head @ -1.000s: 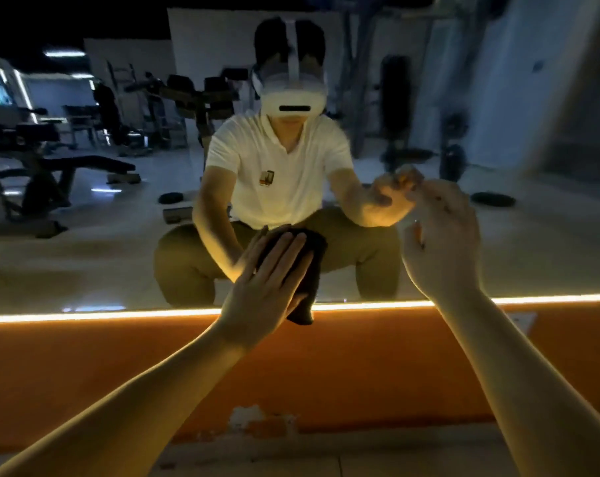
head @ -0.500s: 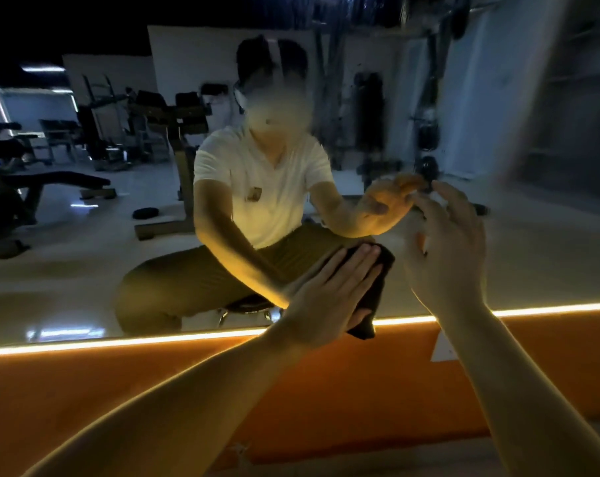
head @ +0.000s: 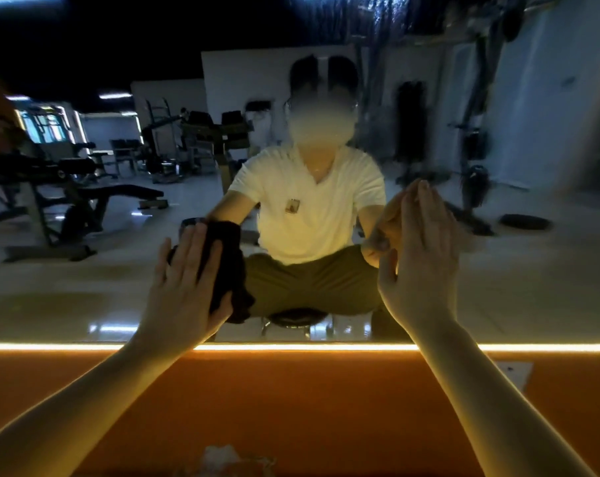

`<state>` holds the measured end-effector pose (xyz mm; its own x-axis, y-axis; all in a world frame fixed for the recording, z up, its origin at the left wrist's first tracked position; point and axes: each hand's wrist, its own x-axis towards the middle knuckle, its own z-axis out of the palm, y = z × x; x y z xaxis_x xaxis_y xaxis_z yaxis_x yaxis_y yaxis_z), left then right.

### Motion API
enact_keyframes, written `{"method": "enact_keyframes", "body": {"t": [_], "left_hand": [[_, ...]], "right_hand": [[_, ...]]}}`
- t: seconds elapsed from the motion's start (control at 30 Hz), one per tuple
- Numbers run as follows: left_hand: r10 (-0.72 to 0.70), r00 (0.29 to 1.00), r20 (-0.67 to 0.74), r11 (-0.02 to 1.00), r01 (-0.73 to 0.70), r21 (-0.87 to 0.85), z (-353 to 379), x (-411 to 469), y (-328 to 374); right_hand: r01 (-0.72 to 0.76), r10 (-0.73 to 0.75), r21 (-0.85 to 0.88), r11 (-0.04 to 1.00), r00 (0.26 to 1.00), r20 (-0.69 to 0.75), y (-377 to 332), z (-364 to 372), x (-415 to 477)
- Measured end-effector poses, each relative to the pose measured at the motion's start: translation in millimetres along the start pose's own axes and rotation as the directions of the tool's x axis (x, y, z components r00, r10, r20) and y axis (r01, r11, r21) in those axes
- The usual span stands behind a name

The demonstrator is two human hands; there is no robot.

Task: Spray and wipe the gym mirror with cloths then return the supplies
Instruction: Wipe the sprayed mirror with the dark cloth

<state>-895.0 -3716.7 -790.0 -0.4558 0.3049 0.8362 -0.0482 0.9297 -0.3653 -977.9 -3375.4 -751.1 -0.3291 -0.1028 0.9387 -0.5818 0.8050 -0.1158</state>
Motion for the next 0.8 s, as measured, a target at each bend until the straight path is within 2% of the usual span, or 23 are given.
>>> {"method": "enact_keyframes", "body": {"t": [0.13,0.33,0.5,0.63,0.73,0.8], "left_hand": [[-0.062,0.997,-0.049,0.998,0.062,0.005,2,12,16],[-0.062,0.996,-0.064,0.988,0.053,-0.145,19,61,84],[0.022,0.997,-0.075,0.988,-0.033,-0.15,20,115,151],[0.18,0.983,-0.025,0.968,-0.182,-0.172,19,145,195],[0.263,0.965,-0.014,0.952,-0.262,-0.158,17,148,186],[0.268,0.963,-0.038,0.954,-0.27,-0.132,12,144,158]], "right_hand": [[0.009,-0.009,0.005,1.0,1.0,0.004,6,5,0],[0.105,-0.105,0.048,0.993,0.994,0.001,23,-2,4],[0.109,-0.108,0.162,0.981,0.994,-0.013,33,-17,13],[0.102,-0.103,0.239,0.966,0.995,-0.009,42,-26,18],[0.088,-0.083,0.237,0.967,0.996,-0.031,43,-29,20],[0.093,-0.086,0.226,0.97,0.995,-0.042,39,-29,22]]}}
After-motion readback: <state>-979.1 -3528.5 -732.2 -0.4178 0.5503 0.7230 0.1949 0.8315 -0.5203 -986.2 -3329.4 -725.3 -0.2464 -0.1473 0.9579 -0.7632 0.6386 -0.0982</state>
